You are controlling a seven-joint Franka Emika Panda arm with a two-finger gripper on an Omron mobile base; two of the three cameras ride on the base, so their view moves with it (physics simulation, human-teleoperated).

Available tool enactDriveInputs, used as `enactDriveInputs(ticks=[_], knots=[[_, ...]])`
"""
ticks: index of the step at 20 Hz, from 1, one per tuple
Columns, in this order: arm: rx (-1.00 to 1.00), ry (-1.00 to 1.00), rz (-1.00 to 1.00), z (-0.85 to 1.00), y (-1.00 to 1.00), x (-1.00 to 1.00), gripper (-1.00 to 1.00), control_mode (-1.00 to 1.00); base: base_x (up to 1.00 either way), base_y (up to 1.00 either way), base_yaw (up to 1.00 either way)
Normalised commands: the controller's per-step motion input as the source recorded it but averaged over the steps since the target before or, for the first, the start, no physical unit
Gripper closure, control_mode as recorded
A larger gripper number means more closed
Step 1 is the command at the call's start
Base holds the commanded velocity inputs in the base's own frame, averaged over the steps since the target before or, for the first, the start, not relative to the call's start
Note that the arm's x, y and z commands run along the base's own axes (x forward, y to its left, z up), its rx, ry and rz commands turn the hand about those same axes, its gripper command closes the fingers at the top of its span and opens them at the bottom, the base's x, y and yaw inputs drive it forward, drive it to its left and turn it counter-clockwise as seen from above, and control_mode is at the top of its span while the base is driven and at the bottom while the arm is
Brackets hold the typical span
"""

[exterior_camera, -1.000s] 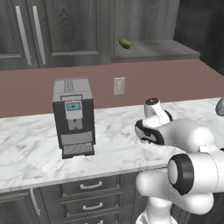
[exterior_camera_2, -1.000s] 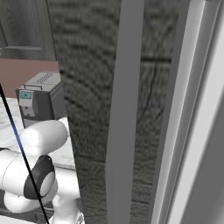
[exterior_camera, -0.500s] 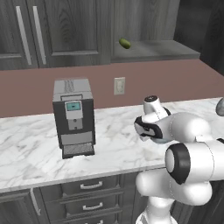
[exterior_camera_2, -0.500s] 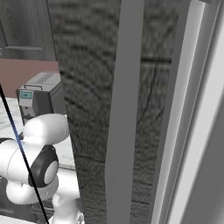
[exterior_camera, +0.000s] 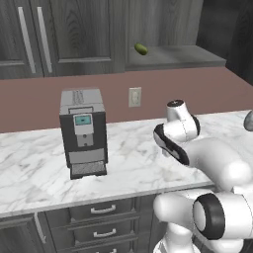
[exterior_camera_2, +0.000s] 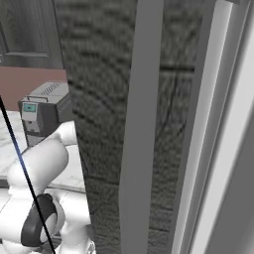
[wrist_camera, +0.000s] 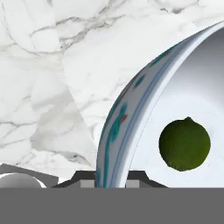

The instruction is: Pick the lime from the cabinet and place it in the bowl. Then pick the bowl and place it in the sink. Then turn on the sink facuet.

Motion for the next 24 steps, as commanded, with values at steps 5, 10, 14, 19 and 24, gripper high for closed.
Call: enactDriveInputs(ticks=[5,10,14,19,24], knots=[[-0.06,0.00,0.20,1.00,0.04,-0.73,1.00,-1.00,0.00,0.00,0.00],[-0.11,-0.02,0.38,1.00,0.09,-0.76,1.00,-1.00,0.00,0.00,0.00],[-0.14,-0.07,0.48,0.93,0.01,-0.64,1.00,-1.00,0.00,0.00,0.00],[-0.10,-0.08,0.34,0.95,0.00,-0.53,1.00,-1.00,0.00,0.00,0.00],[-0.03,-0.20,0.13,0.47,0.00,-0.56,1.00,-1.00,0.00,0.00,0.00]])
